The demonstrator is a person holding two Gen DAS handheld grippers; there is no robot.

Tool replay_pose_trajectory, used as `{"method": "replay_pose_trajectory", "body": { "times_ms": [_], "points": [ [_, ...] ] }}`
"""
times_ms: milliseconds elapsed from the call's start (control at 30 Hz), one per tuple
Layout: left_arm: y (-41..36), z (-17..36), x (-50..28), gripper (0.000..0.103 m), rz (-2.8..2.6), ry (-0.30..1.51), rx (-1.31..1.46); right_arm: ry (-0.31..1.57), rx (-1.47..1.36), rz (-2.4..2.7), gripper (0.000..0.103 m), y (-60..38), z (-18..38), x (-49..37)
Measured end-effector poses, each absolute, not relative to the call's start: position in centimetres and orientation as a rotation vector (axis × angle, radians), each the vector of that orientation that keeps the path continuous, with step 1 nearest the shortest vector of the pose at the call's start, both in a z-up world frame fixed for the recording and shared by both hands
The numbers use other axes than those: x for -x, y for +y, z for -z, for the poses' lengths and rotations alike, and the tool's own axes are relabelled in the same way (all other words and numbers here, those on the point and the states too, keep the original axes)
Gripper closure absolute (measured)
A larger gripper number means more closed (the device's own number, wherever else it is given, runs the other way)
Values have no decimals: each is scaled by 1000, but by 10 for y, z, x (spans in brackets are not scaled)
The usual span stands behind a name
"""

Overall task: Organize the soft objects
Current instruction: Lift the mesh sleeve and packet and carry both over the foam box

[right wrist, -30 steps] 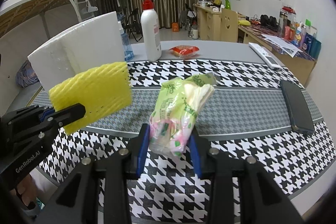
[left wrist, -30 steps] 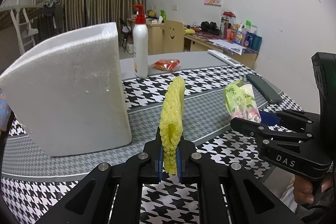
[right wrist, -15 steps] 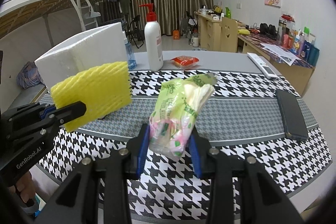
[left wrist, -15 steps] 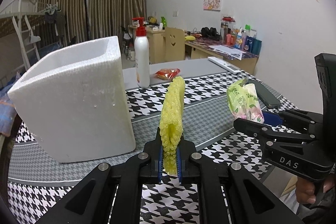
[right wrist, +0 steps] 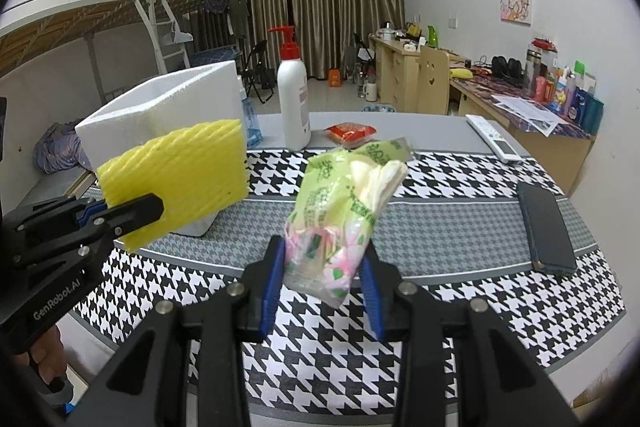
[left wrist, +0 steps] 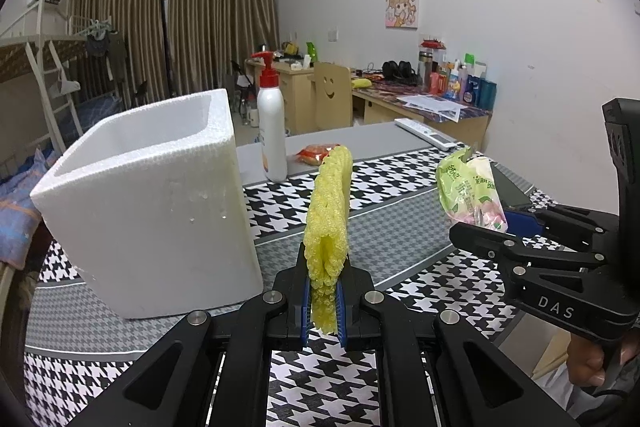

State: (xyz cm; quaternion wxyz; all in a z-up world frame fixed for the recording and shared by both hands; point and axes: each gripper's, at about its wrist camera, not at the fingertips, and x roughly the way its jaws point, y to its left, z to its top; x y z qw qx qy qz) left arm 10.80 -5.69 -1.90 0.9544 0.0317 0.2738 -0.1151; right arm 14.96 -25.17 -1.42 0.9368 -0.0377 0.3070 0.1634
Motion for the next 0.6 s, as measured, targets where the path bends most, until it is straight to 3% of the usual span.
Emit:
{"method": "replay_pose_trajectory", "body": {
  "times_ms": [600],
  "points": [
    [-50,-8,-103,93,206,470,-74,544,88,-350,62,-247,-11,-143]
  ]
}}
